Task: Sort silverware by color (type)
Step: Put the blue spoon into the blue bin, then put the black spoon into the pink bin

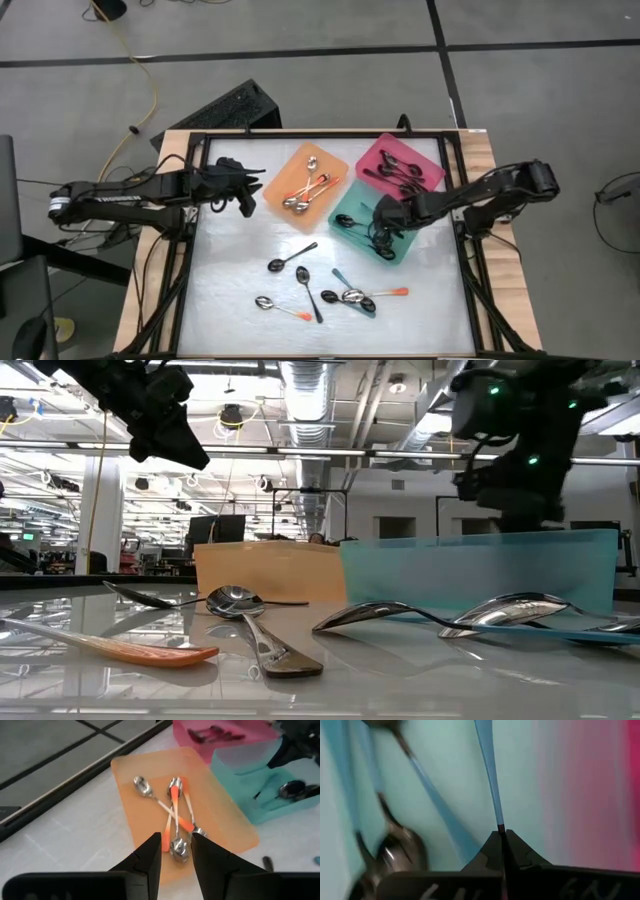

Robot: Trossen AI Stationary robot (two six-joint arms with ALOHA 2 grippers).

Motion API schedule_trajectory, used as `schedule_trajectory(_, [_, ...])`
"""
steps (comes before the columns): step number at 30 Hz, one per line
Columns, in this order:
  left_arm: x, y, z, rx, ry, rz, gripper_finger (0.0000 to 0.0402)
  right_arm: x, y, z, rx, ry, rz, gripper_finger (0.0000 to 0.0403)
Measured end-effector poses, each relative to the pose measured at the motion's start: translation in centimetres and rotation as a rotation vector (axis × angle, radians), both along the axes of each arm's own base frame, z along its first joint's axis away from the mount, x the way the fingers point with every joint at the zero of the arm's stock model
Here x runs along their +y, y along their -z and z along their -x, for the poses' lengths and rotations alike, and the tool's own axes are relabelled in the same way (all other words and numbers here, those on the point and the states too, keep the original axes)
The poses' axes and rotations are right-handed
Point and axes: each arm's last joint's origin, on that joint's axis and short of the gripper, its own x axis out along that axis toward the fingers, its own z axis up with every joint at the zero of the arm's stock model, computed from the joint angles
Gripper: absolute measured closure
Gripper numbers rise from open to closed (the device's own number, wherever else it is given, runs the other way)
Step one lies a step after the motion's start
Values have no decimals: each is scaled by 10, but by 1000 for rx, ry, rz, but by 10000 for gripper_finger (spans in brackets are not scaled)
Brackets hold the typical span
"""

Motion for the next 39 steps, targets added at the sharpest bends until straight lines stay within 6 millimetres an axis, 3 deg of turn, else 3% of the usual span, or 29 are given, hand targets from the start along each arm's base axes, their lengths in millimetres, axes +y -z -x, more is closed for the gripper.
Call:
schedule_trajectory(14, [2, 11, -12, 61, 5, 21, 310, -20, 13, -19, -45, -63, -31, 394])
schedule_trajectory(29, [0, 9, -12, 57, 77, 20, 310, -22, 14, -22, -71, -87, -56, 319])
schedule_trajectory(34, [-1, 9, -12, 57, 96, 27, 310, -22, 3, -21, -115, -92, -68, 308])
schedule_trajectory(39, [-2, 9, -13, 40, 132, 49, 310, -22, -23, -20, -214, -104, -57, 305])
